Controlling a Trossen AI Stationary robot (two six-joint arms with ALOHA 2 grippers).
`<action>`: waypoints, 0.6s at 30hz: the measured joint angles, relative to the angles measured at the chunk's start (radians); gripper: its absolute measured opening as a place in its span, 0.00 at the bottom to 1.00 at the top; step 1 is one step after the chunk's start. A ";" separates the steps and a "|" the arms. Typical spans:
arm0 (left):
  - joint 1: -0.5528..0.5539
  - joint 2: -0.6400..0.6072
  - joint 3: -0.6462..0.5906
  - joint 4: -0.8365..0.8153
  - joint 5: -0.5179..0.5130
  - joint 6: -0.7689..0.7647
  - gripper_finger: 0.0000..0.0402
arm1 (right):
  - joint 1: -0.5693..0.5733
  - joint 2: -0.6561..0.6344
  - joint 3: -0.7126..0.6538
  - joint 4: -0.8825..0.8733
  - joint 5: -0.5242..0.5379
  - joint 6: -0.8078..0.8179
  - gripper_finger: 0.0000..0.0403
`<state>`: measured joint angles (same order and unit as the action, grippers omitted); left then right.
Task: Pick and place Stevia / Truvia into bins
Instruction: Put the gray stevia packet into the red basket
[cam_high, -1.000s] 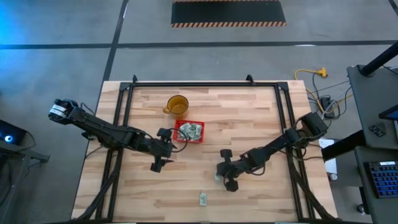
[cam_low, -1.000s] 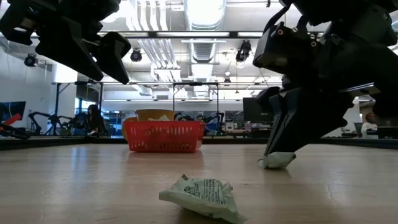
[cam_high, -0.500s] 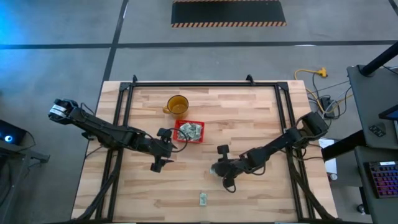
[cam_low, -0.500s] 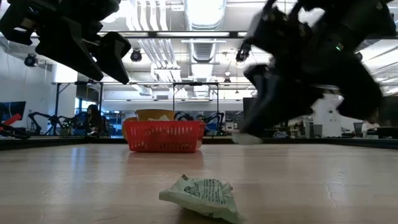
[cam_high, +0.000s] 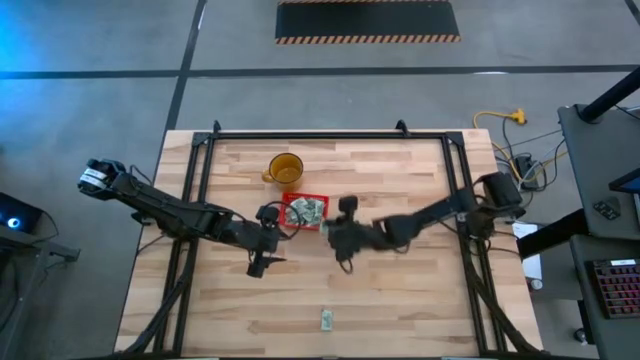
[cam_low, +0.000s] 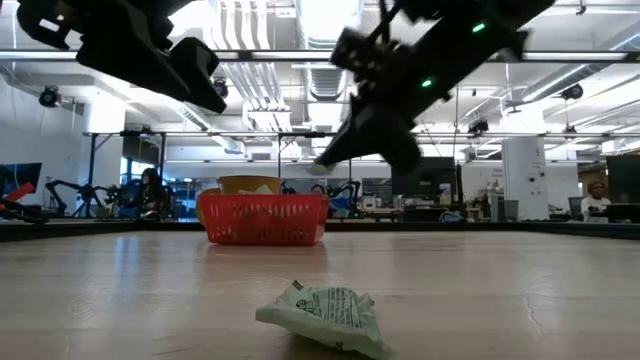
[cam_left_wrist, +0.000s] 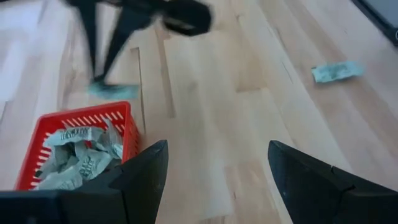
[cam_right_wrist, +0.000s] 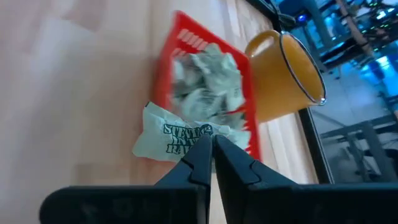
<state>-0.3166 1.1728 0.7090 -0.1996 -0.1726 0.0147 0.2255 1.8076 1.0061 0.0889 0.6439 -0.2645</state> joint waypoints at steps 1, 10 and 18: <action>0.000 0.000 0.000 0.001 0.000 -0.010 0.64 | -0.029 0.000 0.000 0.014 -0.034 -0.014 0.02; 0.000 0.036 -0.001 0.001 0.004 -0.062 0.64 | -0.224 0.000 0.000 0.059 -0.309 -0.033 0.02; 0.000 0.086 -0.001 0.014 0.004 -0.066 0.64 | -0.280 0.000 -0.005 0.053 -0.365 0.025 0.02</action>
<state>-0.3164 1.2590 0.7078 -0.1860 -0.1684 -0.0514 -0.0544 1.8076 1.0012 0.1416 0.2787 -0.2394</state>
